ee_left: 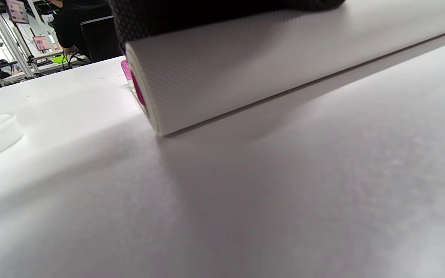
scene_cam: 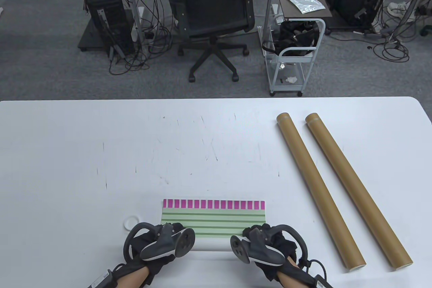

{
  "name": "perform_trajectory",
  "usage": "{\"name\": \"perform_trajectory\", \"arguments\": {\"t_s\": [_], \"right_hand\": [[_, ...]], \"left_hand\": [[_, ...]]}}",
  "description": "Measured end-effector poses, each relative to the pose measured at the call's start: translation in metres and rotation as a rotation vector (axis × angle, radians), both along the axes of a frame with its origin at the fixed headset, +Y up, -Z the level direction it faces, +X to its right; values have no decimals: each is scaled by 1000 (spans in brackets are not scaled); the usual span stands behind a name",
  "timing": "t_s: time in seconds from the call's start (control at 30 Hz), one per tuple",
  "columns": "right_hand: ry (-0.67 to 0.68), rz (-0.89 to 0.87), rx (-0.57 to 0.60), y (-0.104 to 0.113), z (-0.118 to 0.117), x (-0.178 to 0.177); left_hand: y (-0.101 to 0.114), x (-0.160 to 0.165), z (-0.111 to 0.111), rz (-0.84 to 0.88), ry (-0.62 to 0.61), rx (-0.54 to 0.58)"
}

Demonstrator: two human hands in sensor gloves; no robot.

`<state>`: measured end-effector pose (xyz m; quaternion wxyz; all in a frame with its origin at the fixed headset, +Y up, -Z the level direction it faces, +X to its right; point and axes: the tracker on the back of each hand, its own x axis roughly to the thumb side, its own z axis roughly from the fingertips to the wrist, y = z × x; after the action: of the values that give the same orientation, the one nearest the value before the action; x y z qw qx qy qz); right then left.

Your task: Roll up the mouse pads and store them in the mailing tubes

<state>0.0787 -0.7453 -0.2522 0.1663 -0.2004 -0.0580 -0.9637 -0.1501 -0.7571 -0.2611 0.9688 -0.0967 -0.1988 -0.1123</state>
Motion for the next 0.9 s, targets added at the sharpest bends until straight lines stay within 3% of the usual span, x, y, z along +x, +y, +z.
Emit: {"name": "perform_trajectory", "arguments": {"t_s": [0.1,0.33,0.47,0.6,0.8,0.9], "right_hand": [[-4,6,-13,-2,-1,-2],[-31,24,-70,1,0,-2],[38,-66,55,7,5,-7],[34,-57,76,1,2,-7],[21,-106,-13,1,0,-4],[27,-90,6,0,0,-6]], "left_hand": [[4,4,10,-18,-61,102],[0,5,5,2,-28,39],[-1,7,0,-24,-23,50],[-1,6,0,-17,-21,53],[2,-3,3,43,-38,-16],[2,0,5,26,-36,-13]]}}
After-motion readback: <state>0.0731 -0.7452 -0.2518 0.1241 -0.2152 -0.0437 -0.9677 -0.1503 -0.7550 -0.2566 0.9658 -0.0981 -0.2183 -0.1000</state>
